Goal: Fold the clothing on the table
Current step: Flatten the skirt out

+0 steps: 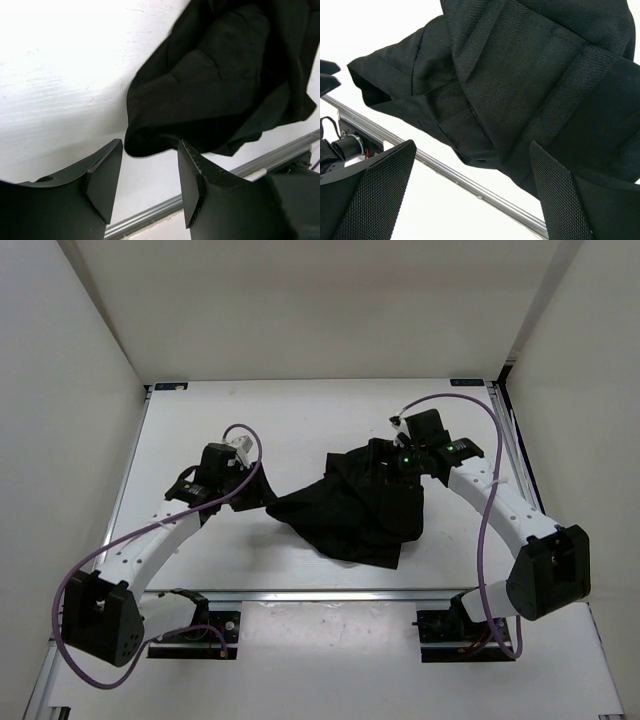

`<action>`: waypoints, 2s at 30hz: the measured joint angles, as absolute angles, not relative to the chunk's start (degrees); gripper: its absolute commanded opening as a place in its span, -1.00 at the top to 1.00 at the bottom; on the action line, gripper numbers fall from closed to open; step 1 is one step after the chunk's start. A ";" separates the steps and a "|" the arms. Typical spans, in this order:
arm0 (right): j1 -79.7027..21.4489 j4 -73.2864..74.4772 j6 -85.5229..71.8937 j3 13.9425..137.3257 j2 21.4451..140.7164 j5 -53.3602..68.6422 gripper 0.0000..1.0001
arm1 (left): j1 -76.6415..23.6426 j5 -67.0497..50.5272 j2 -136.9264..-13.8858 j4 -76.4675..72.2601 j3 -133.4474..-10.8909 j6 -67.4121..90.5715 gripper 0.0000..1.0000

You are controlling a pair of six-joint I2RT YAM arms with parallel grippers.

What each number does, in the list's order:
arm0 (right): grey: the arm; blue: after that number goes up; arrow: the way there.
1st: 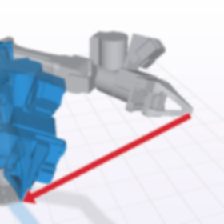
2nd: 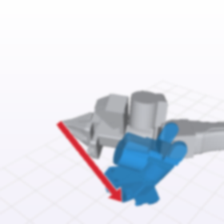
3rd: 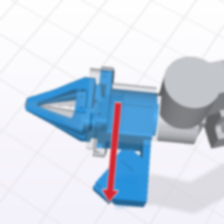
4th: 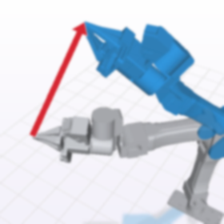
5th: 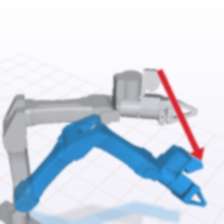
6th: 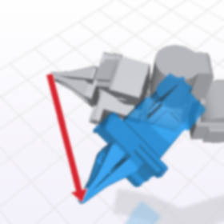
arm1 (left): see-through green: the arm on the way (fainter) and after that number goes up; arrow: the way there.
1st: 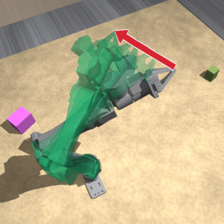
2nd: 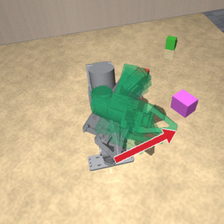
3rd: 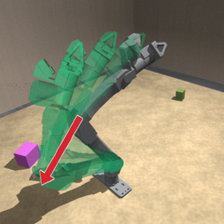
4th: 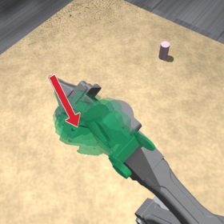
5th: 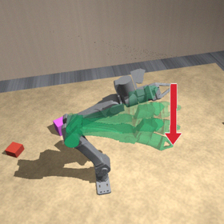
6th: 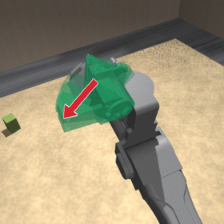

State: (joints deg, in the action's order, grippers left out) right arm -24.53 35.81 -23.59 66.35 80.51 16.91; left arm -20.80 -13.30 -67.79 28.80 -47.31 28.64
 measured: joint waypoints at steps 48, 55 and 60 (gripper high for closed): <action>-22.48 41.50 -6.90 88.90 93.86 -12.93 0.88 | -18.70 -18.06 -67.53 24.69 -47.35 31.75 0.27; -10.92 44.56 -8.64 83.53 91.20 -23.05 -0.73 | -19.33 -20.29 -68.88 22.24 -49.08 32.84 0.16; -17.26 44.99 -8.60 81.03 88.14 -17.85 -0.74 | -19.62 -20.47 -69.19 21.08 -46.52 33.06 0.14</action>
